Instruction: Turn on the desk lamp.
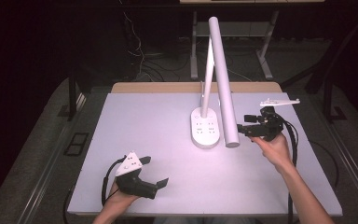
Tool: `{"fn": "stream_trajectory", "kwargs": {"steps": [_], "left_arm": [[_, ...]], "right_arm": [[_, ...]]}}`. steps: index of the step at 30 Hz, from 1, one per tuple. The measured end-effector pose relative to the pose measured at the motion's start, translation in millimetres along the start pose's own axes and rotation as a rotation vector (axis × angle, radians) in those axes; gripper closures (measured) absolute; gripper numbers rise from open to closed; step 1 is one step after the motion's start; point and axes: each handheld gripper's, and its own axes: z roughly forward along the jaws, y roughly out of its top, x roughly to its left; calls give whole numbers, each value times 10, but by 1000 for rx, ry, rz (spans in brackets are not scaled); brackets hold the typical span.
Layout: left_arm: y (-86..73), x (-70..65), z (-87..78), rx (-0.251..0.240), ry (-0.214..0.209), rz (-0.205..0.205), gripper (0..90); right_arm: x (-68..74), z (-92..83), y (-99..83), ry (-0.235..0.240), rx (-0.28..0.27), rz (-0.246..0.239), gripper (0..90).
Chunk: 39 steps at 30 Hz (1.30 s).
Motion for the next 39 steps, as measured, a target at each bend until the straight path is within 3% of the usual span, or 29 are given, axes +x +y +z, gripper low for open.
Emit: {"fn": "stream_trajectory", "kwargs": {"steps": [1,11,19,26,31,39], "left_arm": [[0,-3,2,0,0,-3,0],[3,-9,3,4,1,2,0],[1,-3,-1,2,3,-1,0],[0,0,-7,2,6,-2,0],[1,-3,-8,4,6,0,0],[-1,7,-11,2,10,-1,0]], "right_arm": [[19,-21,-24,-9,-2,2,0],[148,-213,-296,-10,-6,1,0],[217,-275,-493,-20,-4,-10,0],[243,-319,-727,-12,-12,8,0],[295,-351,-936,-15,-18,-1,0],[377,-426,-1079,-48,3,-29,0]]}}
